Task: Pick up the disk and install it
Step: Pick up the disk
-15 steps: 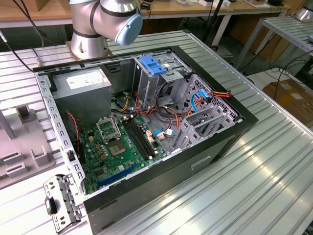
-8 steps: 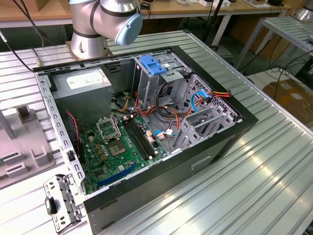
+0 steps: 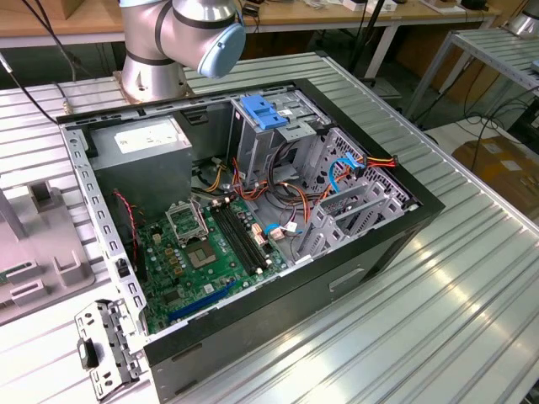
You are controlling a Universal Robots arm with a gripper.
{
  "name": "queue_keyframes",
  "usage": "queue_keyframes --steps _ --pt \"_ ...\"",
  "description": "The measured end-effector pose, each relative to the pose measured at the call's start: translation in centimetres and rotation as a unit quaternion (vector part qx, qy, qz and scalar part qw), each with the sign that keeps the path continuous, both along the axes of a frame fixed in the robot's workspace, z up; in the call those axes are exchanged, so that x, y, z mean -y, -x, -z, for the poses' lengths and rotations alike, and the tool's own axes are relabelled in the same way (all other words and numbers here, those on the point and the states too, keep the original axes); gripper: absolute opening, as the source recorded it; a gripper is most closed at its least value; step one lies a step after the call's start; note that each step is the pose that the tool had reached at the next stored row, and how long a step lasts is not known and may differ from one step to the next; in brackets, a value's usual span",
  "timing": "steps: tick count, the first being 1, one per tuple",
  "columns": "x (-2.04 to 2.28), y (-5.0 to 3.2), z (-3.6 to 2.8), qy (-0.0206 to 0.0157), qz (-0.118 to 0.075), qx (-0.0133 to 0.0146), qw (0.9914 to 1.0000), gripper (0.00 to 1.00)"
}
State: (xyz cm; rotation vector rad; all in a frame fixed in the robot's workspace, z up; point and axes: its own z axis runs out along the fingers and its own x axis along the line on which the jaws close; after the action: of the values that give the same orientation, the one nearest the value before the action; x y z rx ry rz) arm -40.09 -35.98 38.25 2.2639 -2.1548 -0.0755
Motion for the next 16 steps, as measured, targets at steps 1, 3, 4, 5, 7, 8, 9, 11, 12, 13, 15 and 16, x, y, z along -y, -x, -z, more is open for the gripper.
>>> queue_keyframes --steps 1,3,4,5,7,8,9,11,12,13,15,16 --pt "0.0 0.0 0.0 0.0 -0.003 0.0 1.0 0.11" --pt "0.0 0.0 0.0 0.0 -0.01 0.0 0.99995 0.11" --pt "0.0 0.0 0.0 0.0 -0.012 0.0 0.99993 0.11" --pt "0.0 0.0 0.0 0.0 -0.012 0.0 0.99993 0.11" --pt "-0.01 0.0 0.02 -0.0001 -0.008 -0.0001 0.99997 0.11" --pt "-0.01 0.0 0.05 -0.0002 -0.006 0.0 0.99998 0.11" --pt "-0.01 0.0 0.1 -0.0006 -0.002 0.0 1.0 0.11" --pt "-0.01 0.0 0.2 -0.0015 0.011 0.0001 0.99994 0.11" --pt "-0.01 0.0 0.26 -0.0017 0.018 0.0001 0.99984 0.11" --pt "-0.01 0.0 0.29 -0.0016 0.027 0.0 0.99964 0.11" --pt "0.0 0.0 0.3 -0.0016 0.03 -0.0001 0.99955 0.11" --pt "0.0 0.0 0.31 -0.0016 0.03 0.0 0.99954 0.11"
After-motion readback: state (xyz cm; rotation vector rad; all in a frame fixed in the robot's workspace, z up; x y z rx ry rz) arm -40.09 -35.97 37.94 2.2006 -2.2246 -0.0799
